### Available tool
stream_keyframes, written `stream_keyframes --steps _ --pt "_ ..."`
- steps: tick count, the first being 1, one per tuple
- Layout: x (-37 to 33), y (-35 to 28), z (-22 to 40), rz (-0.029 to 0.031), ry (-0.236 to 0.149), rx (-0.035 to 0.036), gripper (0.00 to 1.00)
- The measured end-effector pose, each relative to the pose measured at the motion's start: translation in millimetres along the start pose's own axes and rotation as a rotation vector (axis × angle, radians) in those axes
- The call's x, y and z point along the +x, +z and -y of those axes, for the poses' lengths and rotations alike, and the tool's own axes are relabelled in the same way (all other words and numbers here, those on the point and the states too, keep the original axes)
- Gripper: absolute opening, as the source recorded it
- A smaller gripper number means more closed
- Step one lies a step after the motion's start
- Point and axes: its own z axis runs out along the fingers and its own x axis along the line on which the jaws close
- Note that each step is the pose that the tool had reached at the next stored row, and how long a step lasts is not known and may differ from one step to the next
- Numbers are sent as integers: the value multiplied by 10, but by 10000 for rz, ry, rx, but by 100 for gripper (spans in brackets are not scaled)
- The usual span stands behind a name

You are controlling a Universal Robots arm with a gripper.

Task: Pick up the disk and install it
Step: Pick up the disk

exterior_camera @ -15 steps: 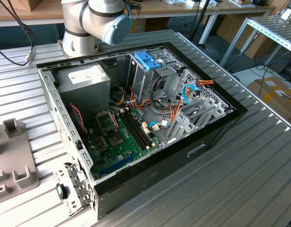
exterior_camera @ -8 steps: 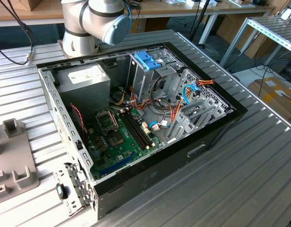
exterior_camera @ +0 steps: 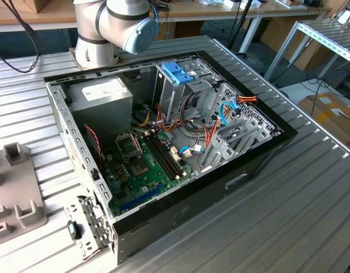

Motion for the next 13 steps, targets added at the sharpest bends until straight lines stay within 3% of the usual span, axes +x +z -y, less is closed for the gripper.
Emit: stream_keyframes --steps 13 --pt "-5 -267 2 0 0 0 35"
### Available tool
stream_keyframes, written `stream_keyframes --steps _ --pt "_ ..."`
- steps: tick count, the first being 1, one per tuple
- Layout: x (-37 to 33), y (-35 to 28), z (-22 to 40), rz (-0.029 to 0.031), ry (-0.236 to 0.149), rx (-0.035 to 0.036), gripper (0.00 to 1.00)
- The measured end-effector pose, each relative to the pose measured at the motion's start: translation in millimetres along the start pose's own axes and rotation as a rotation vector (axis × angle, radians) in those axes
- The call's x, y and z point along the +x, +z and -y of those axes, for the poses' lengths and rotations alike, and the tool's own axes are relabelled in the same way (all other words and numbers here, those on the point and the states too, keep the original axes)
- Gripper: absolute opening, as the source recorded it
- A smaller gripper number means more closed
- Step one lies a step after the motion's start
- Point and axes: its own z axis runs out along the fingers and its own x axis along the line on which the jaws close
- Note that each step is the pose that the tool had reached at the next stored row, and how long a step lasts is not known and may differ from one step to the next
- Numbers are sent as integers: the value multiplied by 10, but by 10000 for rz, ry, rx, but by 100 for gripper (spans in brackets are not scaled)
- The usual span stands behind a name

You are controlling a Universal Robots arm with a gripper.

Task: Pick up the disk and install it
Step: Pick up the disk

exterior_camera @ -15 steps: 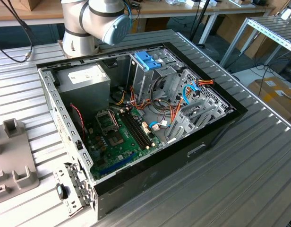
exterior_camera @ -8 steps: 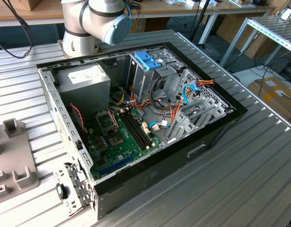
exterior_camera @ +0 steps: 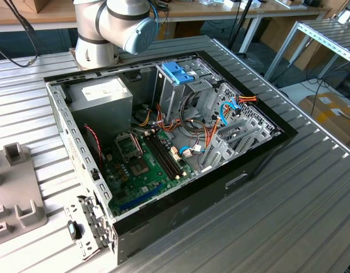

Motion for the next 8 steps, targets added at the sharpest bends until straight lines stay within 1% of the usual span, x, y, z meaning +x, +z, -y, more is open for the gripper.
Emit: stream_keyframes --steps 6,7,8 --pt "-1 -76 0 0 0 0 35" --pt "-2 -97 1 0 0 -1 35" --pt "-2 -98 1 0 0 0 35"
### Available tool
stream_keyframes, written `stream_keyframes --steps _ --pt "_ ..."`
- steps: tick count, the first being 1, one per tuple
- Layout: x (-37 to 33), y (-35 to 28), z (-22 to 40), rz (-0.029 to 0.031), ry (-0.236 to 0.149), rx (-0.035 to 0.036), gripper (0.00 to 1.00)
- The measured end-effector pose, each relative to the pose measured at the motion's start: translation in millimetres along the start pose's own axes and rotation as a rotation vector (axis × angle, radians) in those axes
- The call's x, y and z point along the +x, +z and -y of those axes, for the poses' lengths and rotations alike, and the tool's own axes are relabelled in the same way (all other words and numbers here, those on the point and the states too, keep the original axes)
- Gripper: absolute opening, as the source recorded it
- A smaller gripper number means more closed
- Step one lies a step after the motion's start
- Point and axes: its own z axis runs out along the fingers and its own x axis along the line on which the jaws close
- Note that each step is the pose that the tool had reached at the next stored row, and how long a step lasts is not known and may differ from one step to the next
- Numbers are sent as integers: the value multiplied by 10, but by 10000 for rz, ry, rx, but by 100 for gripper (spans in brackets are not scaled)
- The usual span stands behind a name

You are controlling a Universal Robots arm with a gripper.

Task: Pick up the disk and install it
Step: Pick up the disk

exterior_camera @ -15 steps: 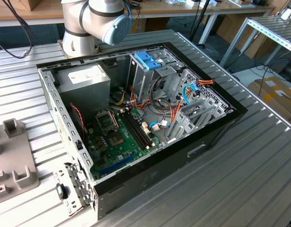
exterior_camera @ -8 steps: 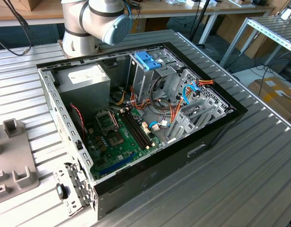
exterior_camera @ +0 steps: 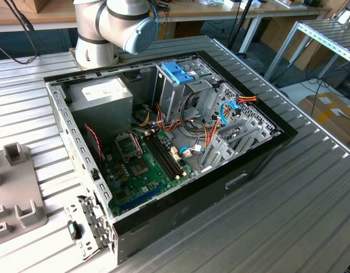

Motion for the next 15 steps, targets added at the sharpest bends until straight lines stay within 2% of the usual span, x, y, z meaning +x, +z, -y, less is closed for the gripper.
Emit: stream_keyframes --steps 15 --pt "-1 -36 0 -1 0 -1 35"
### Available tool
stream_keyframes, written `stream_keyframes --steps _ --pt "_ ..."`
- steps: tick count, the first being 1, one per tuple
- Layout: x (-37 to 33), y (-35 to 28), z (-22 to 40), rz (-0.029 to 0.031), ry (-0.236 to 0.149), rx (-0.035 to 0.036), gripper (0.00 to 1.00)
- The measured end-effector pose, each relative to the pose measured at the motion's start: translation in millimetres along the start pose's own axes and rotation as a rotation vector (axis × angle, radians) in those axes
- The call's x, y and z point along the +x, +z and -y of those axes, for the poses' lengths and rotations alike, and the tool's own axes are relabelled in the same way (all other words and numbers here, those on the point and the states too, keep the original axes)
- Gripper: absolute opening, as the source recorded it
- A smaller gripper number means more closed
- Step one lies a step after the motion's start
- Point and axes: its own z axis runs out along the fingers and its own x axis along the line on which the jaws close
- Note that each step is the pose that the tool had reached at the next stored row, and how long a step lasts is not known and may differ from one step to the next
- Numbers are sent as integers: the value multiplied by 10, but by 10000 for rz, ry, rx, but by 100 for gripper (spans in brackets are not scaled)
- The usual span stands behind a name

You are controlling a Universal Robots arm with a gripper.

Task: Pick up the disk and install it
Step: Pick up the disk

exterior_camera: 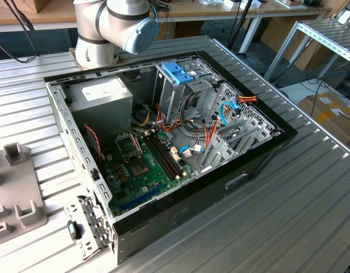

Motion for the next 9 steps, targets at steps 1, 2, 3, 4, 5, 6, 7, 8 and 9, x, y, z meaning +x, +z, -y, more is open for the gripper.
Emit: stream_keyframes --steps 1,2,3,4,5,6,7,8,9 --pt "0 0 0 0 0 0 35" --pt "0 -1 0 0 0 0 35" --pt "0 -1 0 0 0 0 35" --pt "0 -1 1 0 0 -1 35" --pt "-1 -2 6 -1 1 -1 35" --pt "-1 -1 11 0 0 0 35" --pt "-1 -1 16 0 0 0 35" --pt "-1 -1 21 0 1 0 35" --pt "-1 -1 31 0 0 -1 35"
